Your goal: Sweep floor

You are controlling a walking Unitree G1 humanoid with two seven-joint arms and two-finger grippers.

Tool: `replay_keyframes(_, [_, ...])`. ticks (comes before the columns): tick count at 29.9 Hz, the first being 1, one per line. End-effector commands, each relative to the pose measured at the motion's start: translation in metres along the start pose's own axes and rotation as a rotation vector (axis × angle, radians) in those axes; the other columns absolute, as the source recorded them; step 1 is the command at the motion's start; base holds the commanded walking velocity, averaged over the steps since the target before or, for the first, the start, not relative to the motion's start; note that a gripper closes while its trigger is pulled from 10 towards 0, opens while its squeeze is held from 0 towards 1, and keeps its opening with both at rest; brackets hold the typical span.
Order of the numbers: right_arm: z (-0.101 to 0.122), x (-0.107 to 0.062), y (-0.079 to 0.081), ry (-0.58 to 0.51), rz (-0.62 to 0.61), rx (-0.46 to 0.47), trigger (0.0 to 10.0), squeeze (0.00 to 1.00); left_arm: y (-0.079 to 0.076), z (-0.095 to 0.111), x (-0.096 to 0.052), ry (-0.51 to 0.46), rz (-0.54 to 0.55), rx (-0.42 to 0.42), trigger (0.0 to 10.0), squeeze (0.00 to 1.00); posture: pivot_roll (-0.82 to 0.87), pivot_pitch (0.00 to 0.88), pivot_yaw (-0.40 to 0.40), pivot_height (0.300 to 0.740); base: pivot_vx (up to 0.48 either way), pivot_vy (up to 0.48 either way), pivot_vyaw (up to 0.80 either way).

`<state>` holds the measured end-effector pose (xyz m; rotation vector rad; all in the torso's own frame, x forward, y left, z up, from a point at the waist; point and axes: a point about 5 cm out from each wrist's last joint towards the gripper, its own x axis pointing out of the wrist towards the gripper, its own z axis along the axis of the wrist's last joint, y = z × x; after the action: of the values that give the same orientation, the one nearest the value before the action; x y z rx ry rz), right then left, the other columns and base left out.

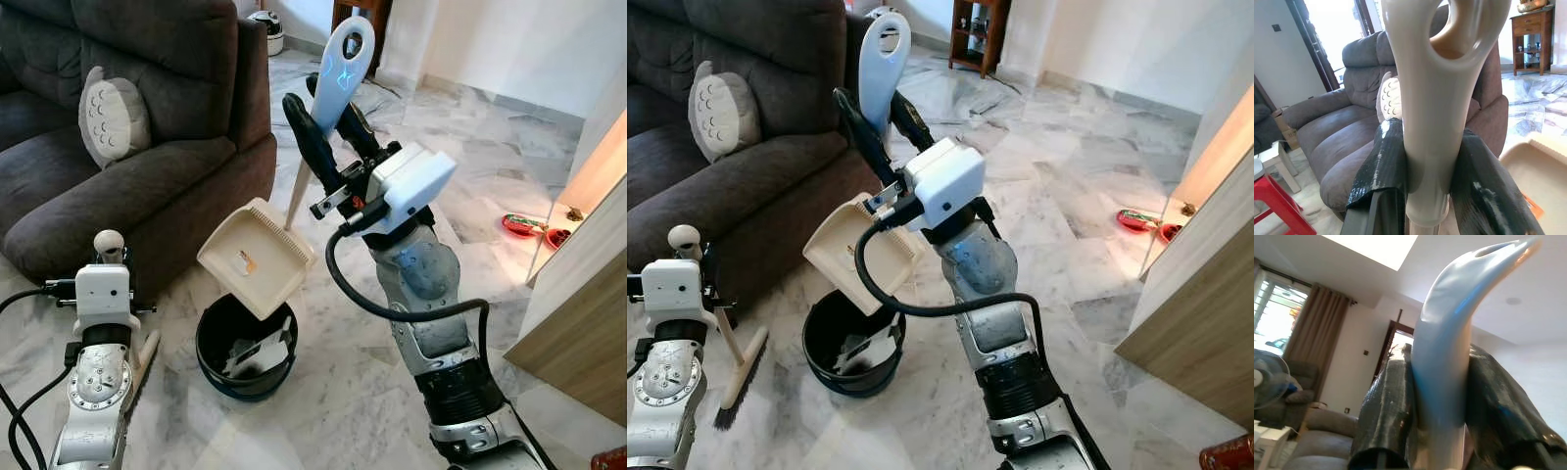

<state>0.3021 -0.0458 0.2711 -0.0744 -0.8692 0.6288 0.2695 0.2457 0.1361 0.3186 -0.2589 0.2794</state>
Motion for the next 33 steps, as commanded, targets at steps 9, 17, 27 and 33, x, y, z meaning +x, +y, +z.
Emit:
replay_keyframes(9, [-0.022, -0.015, -0.064, 0.138, -0.442, 0.01, 10.0, 0.0, -0.001, 0.015, 0.005, -0.08, -0.004, 0.003, 10.0, 0.0, 0.22, 0.065, -0.018, 0.74, 0.0, 0.0, 0.0])
replay_keyframes(17, [-0.033, -0.049, -0.103, 0.205, -0.708, -0.114, 10.0, 0.0, -0.005, 0.017, 0.005, -0.09, -0.023, 0.004, 10.0, 0.0, 0.22, 0.066, -0.018, 0.74, 0.0, 0.0, 0.0])
replay_keyframes(27, [-0.022, -0.069, -0.131, 0.152, -0.934, -0.124, 10.0, 0.0, -0.006, 0.018, 0.005, -0.096, -0.031, 0.004, 10.0, 0.0, 0.21, 0.061, -0.013, 0.74, 0.0, 0.0, 0.0])
replay_keyframes(33, [-0.019, -0.073, -0.134, 0.189, -0.91, -0.321, 10.0, 0.0, -0.008, 0.018, 0.006, -0.101, -0.038, 0.002, 10.0, 0.0, 0.22, 0.06, -0.013, 0.74, 0.0, 0.0, 0.0])
